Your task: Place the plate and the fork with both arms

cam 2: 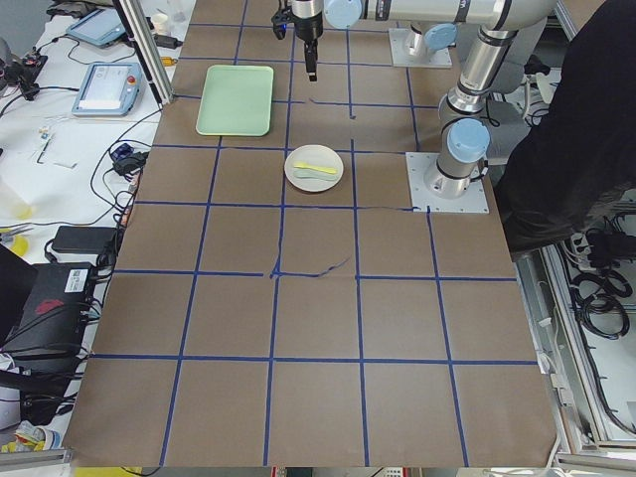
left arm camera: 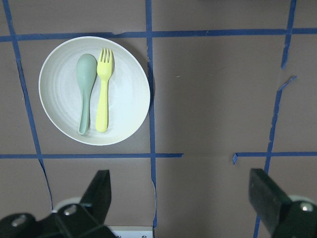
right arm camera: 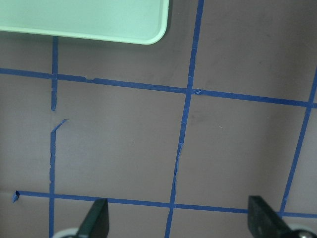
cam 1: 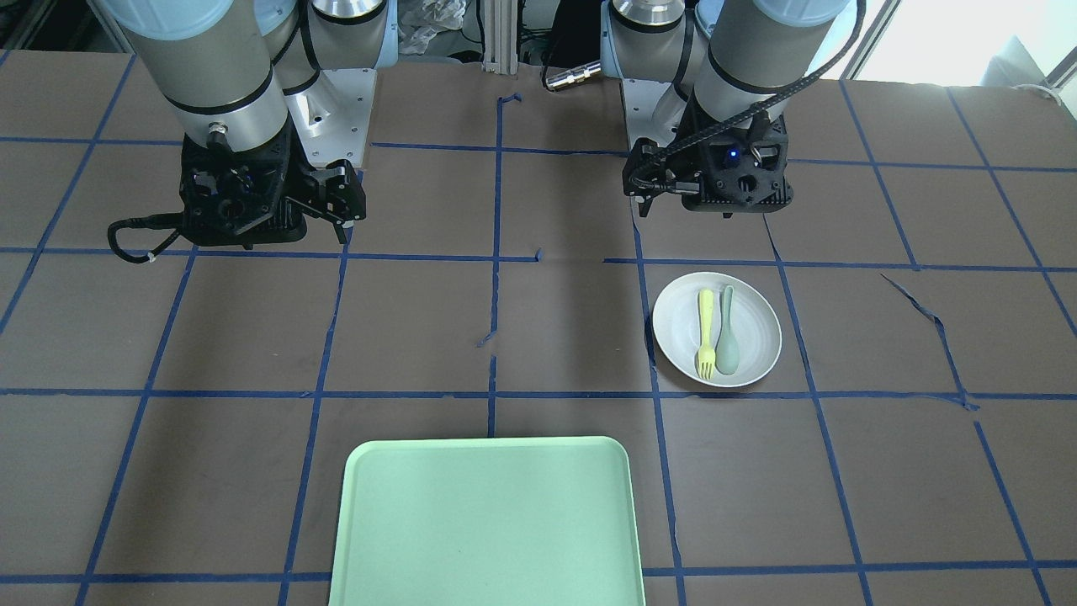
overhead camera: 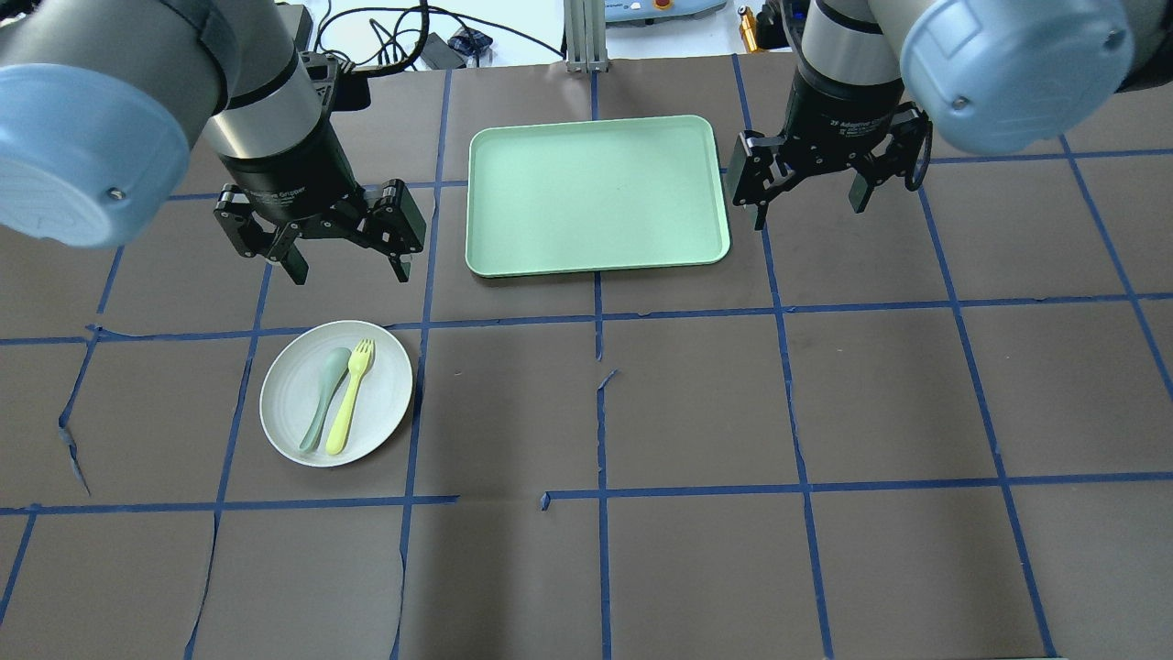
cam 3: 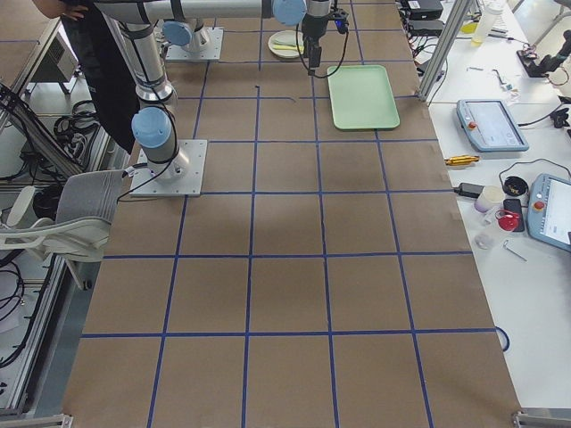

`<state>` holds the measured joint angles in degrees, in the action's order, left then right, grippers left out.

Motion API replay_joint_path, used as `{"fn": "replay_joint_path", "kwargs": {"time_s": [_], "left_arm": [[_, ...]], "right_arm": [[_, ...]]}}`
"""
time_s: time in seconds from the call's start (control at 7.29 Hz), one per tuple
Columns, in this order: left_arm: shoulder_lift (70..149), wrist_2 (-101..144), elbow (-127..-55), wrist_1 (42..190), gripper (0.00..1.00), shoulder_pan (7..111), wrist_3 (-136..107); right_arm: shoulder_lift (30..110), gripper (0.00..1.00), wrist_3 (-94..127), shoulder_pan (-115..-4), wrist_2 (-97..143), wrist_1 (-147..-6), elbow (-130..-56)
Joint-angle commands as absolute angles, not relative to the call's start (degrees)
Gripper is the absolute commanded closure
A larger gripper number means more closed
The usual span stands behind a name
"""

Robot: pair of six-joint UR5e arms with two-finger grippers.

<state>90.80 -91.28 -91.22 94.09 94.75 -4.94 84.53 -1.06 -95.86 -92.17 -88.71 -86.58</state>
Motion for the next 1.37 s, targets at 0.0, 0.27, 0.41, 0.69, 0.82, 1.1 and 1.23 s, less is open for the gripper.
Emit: {"fn": "replay_joint_path", "kwargs": {"time_s": [0.0,0.27,0.41,0.69,0.82,1.1,1.23], "left_arm": [[90.53,-91.15,-91.14,94.22,0.0,94.66,-4.92],[90.7,-91.23,-91.4,94.04,0.0,94.66,-4.57],[90.88,-91.4,-91.58,94.04,0.0,94.57,-4.14],[91.84,-90.35,-91.5,93.43,0.0,94.75,-4.13],[92.89,-90.53,-91.67,92.82,0.0,95.18,-4.13],[92.81,-91.05,-93.25,90.81,0.0,94.05,-4.13],[92.81,-90.79,-93.69,90.36,0.0,90.48,-4.48]], "right_arm": [[86.21,0.0,-0.53,-95.89,-91.85,-86.59,-86.75],[87.19,0.0,0.0,-95.89,-90.45,-85.87,-86.84],[87.19,0.0,0.0,-95.89,-90.18,-85.96,-87.01],[86.93,0.0,0.0,-95.89,-90.26,-86.31,-87.1],[86.49,0.0,0.0,-95.98,-90.26,-86.48,-87.19],[86.13,0.0,0.0,-95.98,-90.09,-87.01,-87.36],[85.61,0.0,0.09,-95.98,-90.26,-87.1,-87.45]]}}
